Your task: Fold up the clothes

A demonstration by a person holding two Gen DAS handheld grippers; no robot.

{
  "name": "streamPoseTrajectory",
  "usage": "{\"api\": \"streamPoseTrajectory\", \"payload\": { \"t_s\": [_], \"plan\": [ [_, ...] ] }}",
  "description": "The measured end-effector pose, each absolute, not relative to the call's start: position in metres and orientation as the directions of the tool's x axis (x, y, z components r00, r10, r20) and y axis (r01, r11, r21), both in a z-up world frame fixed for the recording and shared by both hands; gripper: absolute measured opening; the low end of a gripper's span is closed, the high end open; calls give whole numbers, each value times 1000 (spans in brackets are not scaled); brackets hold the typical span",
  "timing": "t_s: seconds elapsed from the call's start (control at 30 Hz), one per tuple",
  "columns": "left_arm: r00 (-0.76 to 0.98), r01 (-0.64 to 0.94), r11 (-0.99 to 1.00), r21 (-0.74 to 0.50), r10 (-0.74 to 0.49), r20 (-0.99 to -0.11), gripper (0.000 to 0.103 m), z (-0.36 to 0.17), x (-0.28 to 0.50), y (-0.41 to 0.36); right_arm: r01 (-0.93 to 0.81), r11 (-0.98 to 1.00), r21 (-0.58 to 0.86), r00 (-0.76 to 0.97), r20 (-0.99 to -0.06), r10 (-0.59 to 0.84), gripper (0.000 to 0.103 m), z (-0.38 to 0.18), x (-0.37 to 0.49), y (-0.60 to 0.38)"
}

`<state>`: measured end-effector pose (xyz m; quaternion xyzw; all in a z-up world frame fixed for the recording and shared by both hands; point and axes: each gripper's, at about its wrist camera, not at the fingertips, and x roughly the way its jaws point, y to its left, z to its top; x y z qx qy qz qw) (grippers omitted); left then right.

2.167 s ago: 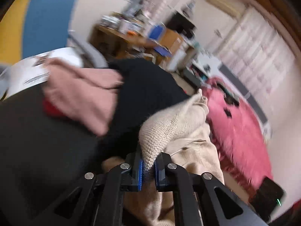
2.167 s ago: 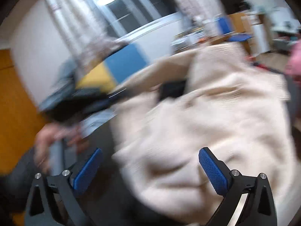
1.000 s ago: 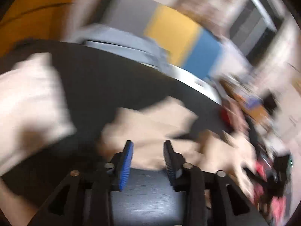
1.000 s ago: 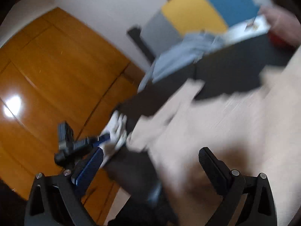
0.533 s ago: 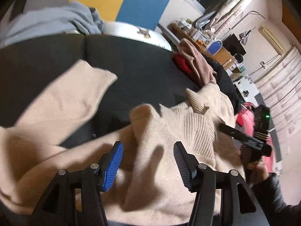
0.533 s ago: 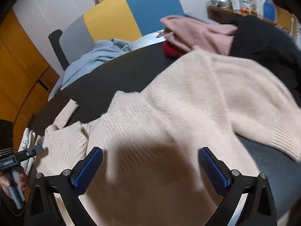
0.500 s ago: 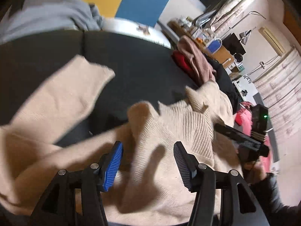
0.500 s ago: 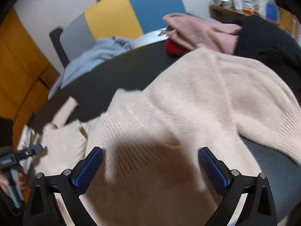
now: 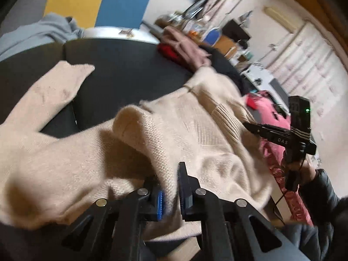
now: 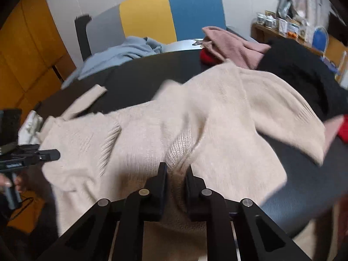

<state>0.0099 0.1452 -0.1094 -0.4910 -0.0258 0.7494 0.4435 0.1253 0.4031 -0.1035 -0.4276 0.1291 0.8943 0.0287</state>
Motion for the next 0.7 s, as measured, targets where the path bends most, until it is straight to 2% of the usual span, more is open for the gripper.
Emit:
{"api": "streamPoseTrajectory", "payload": {
  "t_s": [0.1, 0.2, 0.33, 0.37, 0.4, 0.43, 0.5, 0.53, 0.57, 0.63, 0.7],
  "plan": [
    [-134, -628, -600, -496, 711, -691, 8, -102, 15, 128, -205, -956, 212, -610, -791, -45, 15, -104, 156, 408],
    [-143, -617, -594, -517, 730, -668, 8, -95, 21, 111, -290, -941, 176, -494, -870, -11, 15, -129, 172, 417],
    [-157, -602, -584, -545, 755, -636, 21, -85, 28, 88, -361, -920, 152, -305, -952, -37, 15, -158, 213, 433],
    [-160, -598, -581, -552, 761, -628, 22, -83, 30, 82, -375, -917, 136, -280, -960, -28, 20, -158, 228, 437],
    [-165, -595, -581, -555, 765, -623, 24, -81, 31, 78, -392, -912, 124, -267, -964, -17, 20, -154, 242, 444],
    [-188, -602, -603, -523, 744, -642, 29, -81, 23, 86, -415, -903, 115, -278, -961, 5, 20, -146, 255, 452],
    [-234, -613, -646, -455, 699, -676, 33, -82, 5, 104, -456, -884, 103, -308, -950, 49, 23, -127, 278, 469],
    [-258, -617, -665, -421, 676, -691, 34, -82, -4, 112, -463, -879, 110, -355, -932, 70, 37, -113, 281, 474],
    [-281, -620, -684, -385, 652, -705, 34, -82, -12, 121, -460, -880, 116, -397, -914, 87, 60, -100, 286, 478],
    [-323, -625, -714, -315, 604, -728, 36, -83, -29, 139, -445, -887, 125, -474, -873, 115, 80, -76, 292, 485],
    [-274, -679, -670, -301, 612, -742, 37, -89, -38, 172, -383, -916, 122, -523, -846, 105, 80, -63, 283, 481]
  ]
}}
